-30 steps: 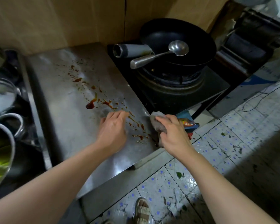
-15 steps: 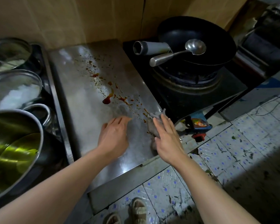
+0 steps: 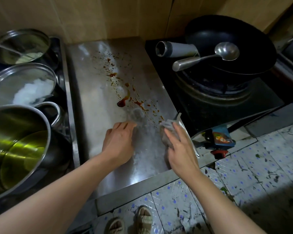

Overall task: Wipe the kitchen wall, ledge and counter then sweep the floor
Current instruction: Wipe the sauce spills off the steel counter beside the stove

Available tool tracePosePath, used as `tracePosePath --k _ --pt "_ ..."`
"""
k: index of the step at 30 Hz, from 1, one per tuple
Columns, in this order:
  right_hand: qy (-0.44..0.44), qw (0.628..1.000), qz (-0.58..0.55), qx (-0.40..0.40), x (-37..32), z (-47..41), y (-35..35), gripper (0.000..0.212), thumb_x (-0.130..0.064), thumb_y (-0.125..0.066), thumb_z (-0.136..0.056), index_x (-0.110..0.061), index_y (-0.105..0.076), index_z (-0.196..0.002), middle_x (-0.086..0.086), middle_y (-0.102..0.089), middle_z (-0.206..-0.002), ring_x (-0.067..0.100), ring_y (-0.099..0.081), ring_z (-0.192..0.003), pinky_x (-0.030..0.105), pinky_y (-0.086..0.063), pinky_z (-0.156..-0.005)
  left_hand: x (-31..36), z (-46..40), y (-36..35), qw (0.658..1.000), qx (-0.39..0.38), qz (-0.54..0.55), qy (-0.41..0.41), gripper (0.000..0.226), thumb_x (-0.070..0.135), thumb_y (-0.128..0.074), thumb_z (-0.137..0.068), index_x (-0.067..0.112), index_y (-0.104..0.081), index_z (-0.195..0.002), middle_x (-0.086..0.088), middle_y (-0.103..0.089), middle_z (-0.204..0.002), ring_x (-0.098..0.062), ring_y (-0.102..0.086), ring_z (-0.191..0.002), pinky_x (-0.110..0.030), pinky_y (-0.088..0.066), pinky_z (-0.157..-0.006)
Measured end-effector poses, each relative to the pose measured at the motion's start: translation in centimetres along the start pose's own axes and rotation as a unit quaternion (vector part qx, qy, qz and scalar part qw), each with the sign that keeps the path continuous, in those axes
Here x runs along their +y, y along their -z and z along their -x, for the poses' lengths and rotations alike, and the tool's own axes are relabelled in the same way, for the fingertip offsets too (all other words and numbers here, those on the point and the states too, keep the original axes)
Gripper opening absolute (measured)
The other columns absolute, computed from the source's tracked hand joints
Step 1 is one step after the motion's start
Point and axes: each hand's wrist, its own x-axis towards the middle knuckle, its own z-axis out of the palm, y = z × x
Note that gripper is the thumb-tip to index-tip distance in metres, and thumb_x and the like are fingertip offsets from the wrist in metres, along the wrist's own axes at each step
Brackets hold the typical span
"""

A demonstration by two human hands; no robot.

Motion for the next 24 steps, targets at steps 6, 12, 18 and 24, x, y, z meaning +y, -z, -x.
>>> tracePosePath --k 6,12,18,24 --pt "-0.047 0.998 -0.016 0.045 -2.4 -2.1 -1.6 0.063 0.004 -0.038 -0.084 -0.014 -0.037 -0.144 0.009 -0.018 -0.156 0.026 -0.009 -0.145 0.035 -0.008 -0.12 -0.6 -0.6 0.1 1.0 0.002 -0.005 0.007 0.052 0.003 -0.048 -0.084 0.022 -0.04 -0.132 0.003 -0.042 -0.139 -0.022 -0.035 -0.127 -0.034 -0.034 -0.099" --pt "0.045 0.999 -0.023 0.01 -2.6 -2.3 -2.5 0.064 0.004 -0.035 -0.076 -0.012 -0.048 -0.137 0.012 -0.032 -0.151 0.031 -0.024 -0.141 0.043 -0.02 -0.117 -0.6 -1.0 0.2 1.0 0.004 0.007 0.016 0.048 0.002 -0.047 -0.084 0.02 -0.044 -0.128 0.002 -0.045 -0.135 -0.023 -0.037 -0.124 -0.035 -0.036 -0.099" --pt "-0.031 0.999 -0.003 0.031 -3.5 -6.8 -1.7 0.064 0.004 -0.041 -0.086 -0.015 -0.033 -0.146 0.007 -0.011 -0.158 0.024 -0.004 -0.146 0.035 -0.005 -0.12 -1.7 -1.6 1.2 0.999 0.028 0.013 0.039 0.053 -0.001 -0.049 -0.083 0.02 -0.042 -0.131 0.002 -0.043 -0.137 -0.022 -0.036 -0.125 -0.034 -0.033 -0.101" --pt "0.094 0.995 -0.039 -0.022 -5.3 -8.0 -3.1 0.059 0.004 -0.04 -0.085 -0.017 -0.043 -0.141 0.005 -0.023 -0.155 0.024 -0.016 -0.144 0.029 -0.009 -0.116 -2.5 -2.4 1.9 0.997 0.028 0.016 0.072 0.055 0.006 -0.053 -0.085 0.021 -0.037 -0.136 0.002 -0.039 -0.142 -0.022 -0.034 -0.129 -0.034 -0.031 -0.103"
